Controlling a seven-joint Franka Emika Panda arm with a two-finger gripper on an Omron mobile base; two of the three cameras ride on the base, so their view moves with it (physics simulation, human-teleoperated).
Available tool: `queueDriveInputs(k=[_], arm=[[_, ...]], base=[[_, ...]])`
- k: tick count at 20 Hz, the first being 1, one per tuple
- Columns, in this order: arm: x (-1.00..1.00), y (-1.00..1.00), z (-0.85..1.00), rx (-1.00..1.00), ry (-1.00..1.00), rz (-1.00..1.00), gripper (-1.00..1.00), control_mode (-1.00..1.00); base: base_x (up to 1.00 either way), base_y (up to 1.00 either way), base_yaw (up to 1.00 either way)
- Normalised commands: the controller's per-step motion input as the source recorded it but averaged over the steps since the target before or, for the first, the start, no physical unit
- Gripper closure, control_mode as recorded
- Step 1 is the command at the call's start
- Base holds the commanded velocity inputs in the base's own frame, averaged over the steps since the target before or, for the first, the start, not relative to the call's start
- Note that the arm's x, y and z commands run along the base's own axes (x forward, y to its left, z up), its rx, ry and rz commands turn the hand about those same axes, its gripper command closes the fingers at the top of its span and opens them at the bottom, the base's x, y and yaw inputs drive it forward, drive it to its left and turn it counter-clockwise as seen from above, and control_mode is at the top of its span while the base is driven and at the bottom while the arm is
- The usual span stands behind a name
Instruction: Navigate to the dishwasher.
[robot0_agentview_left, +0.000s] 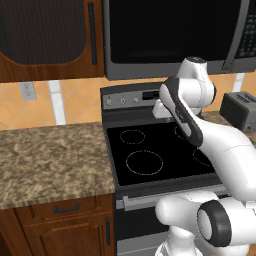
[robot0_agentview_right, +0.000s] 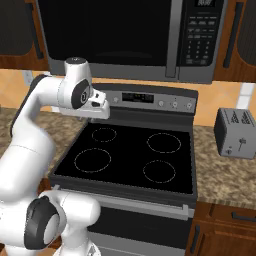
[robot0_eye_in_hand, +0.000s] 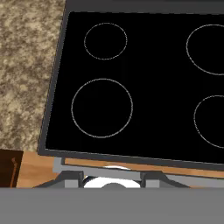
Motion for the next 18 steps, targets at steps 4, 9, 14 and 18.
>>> queueDriveInputs(k=[4,9,14,18], arm=[[-0.53,-0.02,0.00,0.00,-0.10,0.00,-1.00,-1.00],[-0.99,0.00,0.00,-0.01,-0.26,0.00,-1.00,-1.00],[-0.72,0.00,0.00,0.00,-0.28,0.00,-1.00,-1.00],[-0.34,-0.01,0.06,0.00,-0.22,0.00,-1.00,-1.00]], base=[[0.00,0.00,0.00],[0.00,0.00,0.00],[0.00,0.00,0.00],[0.00,0.00,0.00]])
